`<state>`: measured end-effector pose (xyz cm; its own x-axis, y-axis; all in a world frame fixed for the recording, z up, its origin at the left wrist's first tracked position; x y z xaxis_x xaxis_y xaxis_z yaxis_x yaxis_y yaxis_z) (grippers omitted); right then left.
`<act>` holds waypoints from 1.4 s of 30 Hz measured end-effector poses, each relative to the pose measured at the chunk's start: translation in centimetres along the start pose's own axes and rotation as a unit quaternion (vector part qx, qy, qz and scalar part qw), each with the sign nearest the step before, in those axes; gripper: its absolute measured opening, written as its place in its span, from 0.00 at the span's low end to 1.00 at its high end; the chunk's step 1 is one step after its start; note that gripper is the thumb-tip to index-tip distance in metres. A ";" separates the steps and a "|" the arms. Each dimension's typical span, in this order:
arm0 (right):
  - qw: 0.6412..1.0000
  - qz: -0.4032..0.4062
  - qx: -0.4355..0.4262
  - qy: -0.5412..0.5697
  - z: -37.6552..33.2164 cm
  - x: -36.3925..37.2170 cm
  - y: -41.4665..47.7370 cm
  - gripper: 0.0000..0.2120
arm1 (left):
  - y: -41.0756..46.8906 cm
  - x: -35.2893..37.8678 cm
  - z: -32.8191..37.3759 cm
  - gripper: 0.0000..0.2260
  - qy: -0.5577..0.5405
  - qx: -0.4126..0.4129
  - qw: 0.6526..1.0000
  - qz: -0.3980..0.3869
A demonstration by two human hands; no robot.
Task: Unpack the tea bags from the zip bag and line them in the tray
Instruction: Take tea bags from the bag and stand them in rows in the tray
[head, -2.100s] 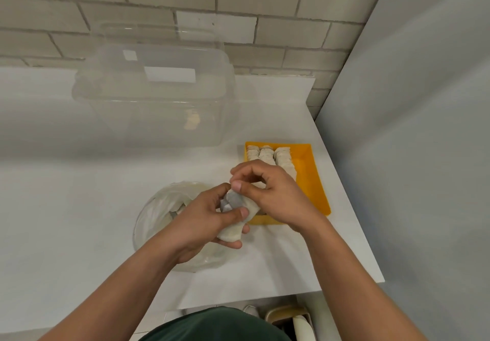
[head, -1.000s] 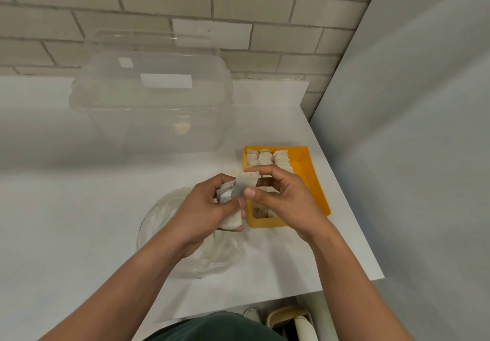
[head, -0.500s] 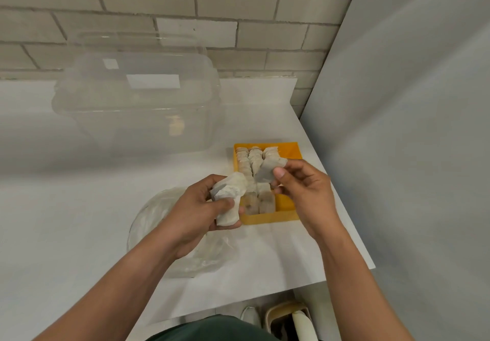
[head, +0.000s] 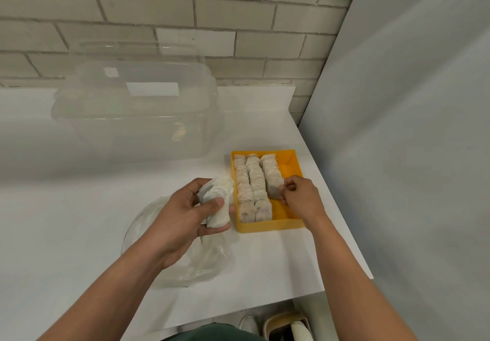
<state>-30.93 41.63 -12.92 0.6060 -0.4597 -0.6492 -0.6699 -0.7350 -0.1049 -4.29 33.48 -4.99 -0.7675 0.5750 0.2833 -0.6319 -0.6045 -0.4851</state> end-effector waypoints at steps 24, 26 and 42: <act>0.979 -0.034 0.039 -0.199 0.2 1.8 0.9 0.13 | -0.1 -0.1 -0.8 0.11 -0.014 0.000 1.000 -0.004; 0.979 -0.029 0.043 -0.199 0.3 1.9 1.0 0.12 | -0.2 -0.1 -0.9 0.11 -0.017 -0.001 1.000 -0.004; 0.971 -0.067 -0.075 0.218 -10.6 -0.6 -8.5 0.09 | -0.6 -0.2 -0.9 0.10 -0.065 0.040 0.997 0.035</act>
<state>-21.10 42.88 -3.65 0.8289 -0.4992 -0.2525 -0.5233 -0.8515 -0.0346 -3.68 34.24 -5.46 -0.8140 0.4576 0.3578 -0.5793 -0.6852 -0.4414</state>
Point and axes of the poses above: each hand's wrist, its own y-axis towards the middle knuckle, its own x-axis out of the palm, z = x × y, the point moved 1 cm from there along y, towards the middle knuckle, and after that the axes turned 8 degrees about -x, right-handed, at the moved point
